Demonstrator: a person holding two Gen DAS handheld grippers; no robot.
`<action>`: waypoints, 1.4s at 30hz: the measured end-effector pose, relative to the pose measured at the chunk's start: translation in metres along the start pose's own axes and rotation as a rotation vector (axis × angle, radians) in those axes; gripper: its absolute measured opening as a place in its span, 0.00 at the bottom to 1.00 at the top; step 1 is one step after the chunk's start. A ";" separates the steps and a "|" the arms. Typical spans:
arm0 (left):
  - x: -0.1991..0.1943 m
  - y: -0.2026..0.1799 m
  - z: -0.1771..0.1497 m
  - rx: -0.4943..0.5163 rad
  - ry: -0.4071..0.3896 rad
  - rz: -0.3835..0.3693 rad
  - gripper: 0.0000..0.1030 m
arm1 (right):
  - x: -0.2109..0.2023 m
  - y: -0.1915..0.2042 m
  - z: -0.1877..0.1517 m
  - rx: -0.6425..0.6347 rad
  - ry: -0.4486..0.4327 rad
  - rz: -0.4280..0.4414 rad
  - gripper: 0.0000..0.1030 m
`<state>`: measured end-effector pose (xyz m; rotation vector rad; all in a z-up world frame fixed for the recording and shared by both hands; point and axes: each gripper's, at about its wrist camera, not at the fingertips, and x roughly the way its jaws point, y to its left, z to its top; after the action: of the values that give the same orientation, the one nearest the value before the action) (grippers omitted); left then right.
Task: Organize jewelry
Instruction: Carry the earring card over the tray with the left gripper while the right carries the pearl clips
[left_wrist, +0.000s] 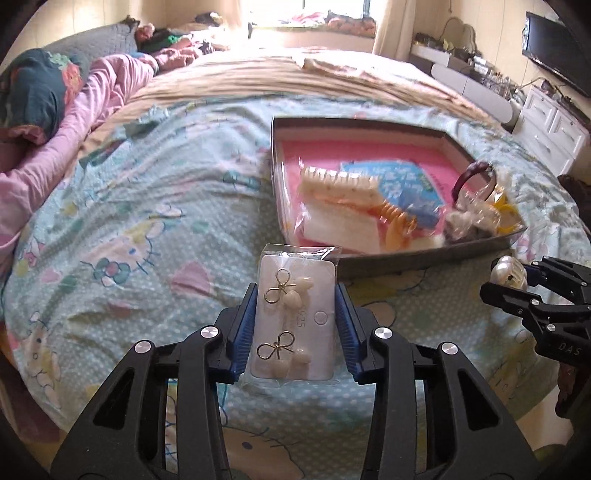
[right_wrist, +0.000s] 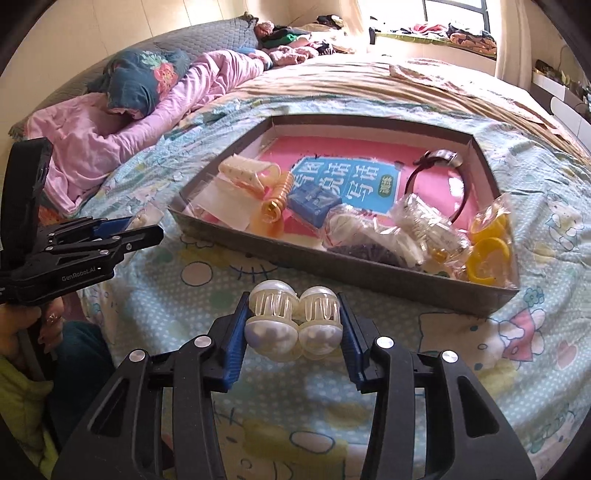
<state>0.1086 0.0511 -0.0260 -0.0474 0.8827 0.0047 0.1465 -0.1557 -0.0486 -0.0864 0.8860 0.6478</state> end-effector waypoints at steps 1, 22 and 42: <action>-0.004 -0.001 0.002 -0.011 -0.010 -0.018 0.31 | -0.004 -0.001 0.002 0.003 -0.011 -0.001 0.41; -0.035 -0.067 0.043 0.063 -0.146 -0.131 0.31 | -0.059 -0.055 0.022 0.087 -0.172 -0.111 0.41; 0.018 -0.085 0.058 0.075 -0.072 -0.146 0.31 | -0.045 -0.080 0.033 0.106 -0.181 -0.167 0.41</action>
<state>0.1667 -0.0316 0.0006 -0.0408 0.8051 -0.1622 0.1936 -0.2316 -0.0095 -0.0061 0.7285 0.4447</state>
